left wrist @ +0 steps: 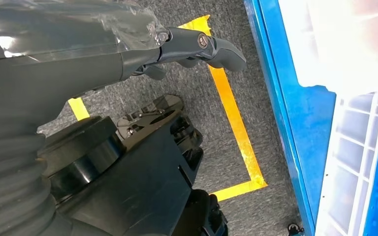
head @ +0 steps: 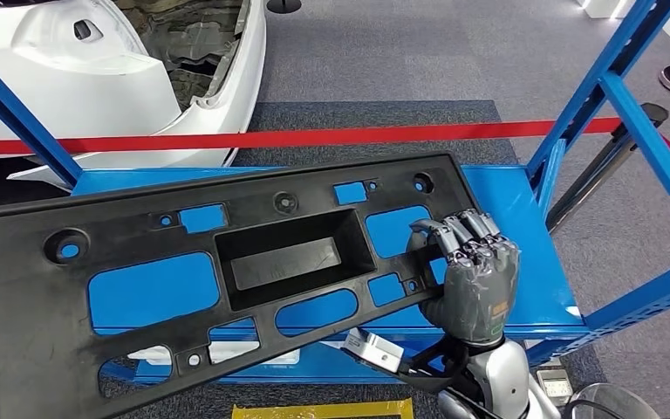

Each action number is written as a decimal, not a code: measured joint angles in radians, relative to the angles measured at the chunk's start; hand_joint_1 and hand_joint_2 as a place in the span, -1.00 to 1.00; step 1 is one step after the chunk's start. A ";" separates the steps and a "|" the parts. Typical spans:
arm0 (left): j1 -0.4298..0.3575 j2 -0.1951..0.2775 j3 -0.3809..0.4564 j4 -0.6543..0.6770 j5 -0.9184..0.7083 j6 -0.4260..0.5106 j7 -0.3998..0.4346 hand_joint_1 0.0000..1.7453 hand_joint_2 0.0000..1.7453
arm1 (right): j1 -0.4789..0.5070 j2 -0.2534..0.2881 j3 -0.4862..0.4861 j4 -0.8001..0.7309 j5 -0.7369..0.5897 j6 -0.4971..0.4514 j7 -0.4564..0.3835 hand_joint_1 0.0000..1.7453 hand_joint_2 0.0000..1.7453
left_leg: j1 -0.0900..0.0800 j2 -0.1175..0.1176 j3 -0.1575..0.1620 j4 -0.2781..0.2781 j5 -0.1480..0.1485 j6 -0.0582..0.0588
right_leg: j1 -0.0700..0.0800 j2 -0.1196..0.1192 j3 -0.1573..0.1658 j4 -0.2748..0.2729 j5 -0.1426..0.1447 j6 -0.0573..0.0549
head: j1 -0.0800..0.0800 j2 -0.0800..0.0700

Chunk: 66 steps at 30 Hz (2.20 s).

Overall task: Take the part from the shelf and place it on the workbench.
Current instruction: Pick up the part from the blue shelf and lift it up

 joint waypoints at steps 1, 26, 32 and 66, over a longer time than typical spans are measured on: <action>0.000 -0.001 0.000 0.000 0.000 0.000 0.000 -1.00 1.00 | 0.000 0.001 0.000 0.000 -0.002 0.000 -0.001 1.00 1.00 | 0.004 0.001 0.003 -0.007 0.003 0.002 | -0.001 0.000 0.001 0.001 -0.003 0.002 | 0.000 0.000; 0.001 -0.011 0.000 0.007 0.004 0.000 0.000 -1.00 1.00 | -0.012 0.013 0.003 0.024 -0.032 0.011 -0.023 1.00 1.00 | 0.024 0.002 -0.005 0.171 -0.105 -0.034 | 0.002 -0.001 -0.091 0.040 0.057 -0.015 | -0.005 0.000; 0.001 -0.012 0.000 0.009 0.003 -0.001 0.000 -1.00 1.00 | -0.015 0.015 0.003 0.026 -0.032 0.011 -0.023 1.00 1.00 | 0.006 0.003 0.084 -0.017 -0.056 -0.006 | 0.003 -0.002 -0.096 0.042 0.064 0.004 | -0.004 0.000; -0.008 -0.018 0.000 0.015 -0.008 -0.028 0.013 -1.00 1.00 | 0.000 0.019 0.006 0.033 -0.011 0.105 0.009 1.00 1.00 | 0.025 0.015 0.085 -0.027 -0.053 -0.011 | 0.002 -0.006 -0.169 0.219 -0.044 0.021 | 0.011 0.000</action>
